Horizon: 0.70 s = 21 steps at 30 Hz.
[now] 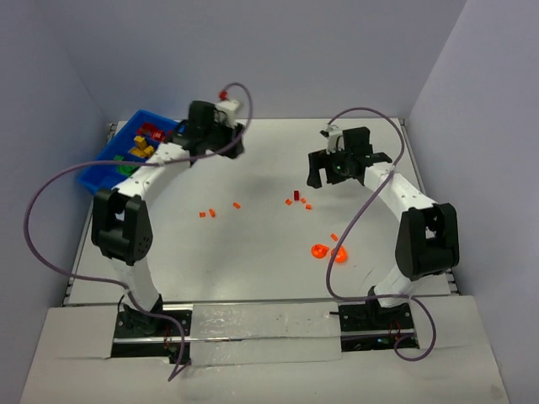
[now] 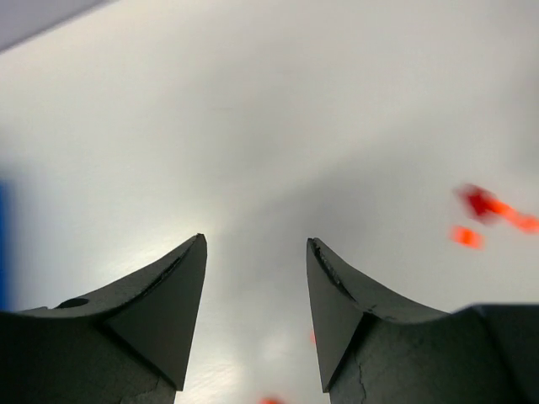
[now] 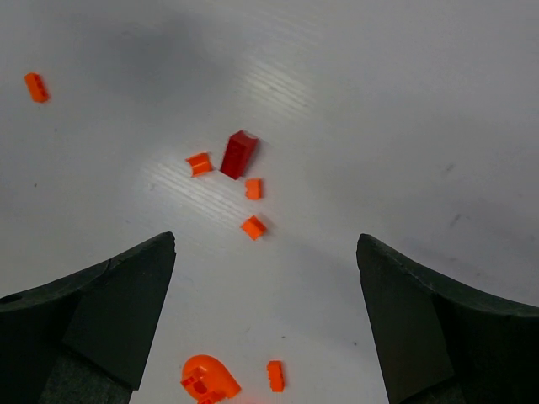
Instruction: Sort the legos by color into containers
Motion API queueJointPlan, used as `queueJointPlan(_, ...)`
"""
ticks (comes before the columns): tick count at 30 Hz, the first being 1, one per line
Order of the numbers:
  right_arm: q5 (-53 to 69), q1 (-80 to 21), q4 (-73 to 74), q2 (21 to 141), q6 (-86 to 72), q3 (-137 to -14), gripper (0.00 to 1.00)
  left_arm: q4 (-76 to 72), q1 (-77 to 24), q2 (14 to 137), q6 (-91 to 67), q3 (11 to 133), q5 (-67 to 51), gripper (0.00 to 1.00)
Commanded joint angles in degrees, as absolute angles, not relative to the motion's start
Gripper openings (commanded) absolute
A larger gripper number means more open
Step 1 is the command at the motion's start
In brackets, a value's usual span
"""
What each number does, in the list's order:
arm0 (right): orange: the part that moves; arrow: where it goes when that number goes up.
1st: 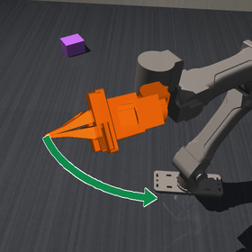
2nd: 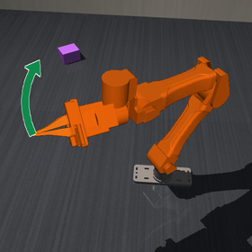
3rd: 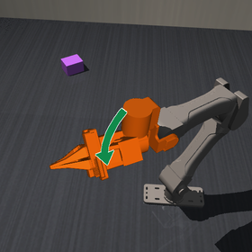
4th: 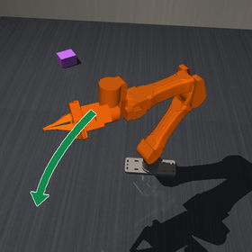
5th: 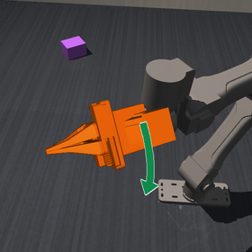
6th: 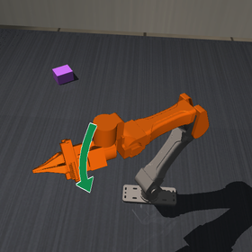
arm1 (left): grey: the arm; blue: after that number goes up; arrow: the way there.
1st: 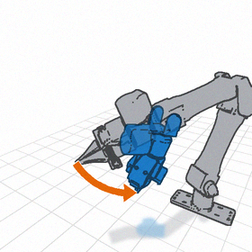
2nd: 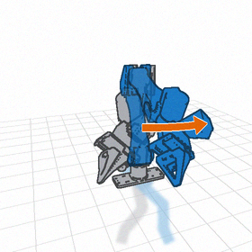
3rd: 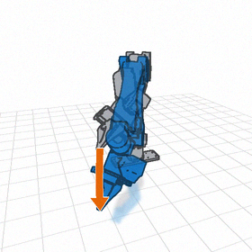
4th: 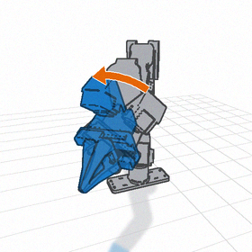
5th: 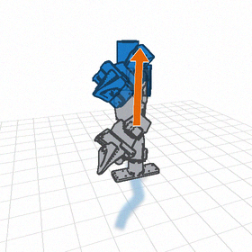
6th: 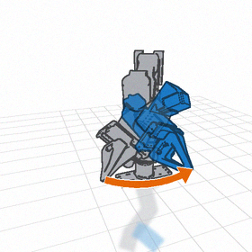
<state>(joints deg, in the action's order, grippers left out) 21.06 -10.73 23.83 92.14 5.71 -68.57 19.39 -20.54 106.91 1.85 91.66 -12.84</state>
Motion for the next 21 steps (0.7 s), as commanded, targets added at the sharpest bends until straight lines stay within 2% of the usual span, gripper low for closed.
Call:
queueJointPlan(1,21.6,-3.7,23.6,90.3,2.4,-67.6,0.95,16.8,-30.3,102.4,-6.9,85.9,-14.8,0.66)
queueJointPlan(5,22.4,-0.4,23.9,89.2,2.2,-67.1,0.96,18.1,-41.0,106.4,-17.5,88.3,-1.3,0.66)
queueJointPlan(8,22.4,1.9,23.6,88.2,2.0,-66.5,0.96,21.1,-45.6,110.3,-23.2,92.2,4.5,0.64)
queueJointPlan(16,23.1,5.1,22.5,86.6,0.8,-65.7,0.96,28.5,-50.9,123.6,-30.0,106.5,15.7,0.63)
queueJointPlan(21,24.3,6.6,22.5,86.1,0.4,-66.0,0.96,29.1,-51.1,127.9,-30.3,109.7,20.4,0.53)
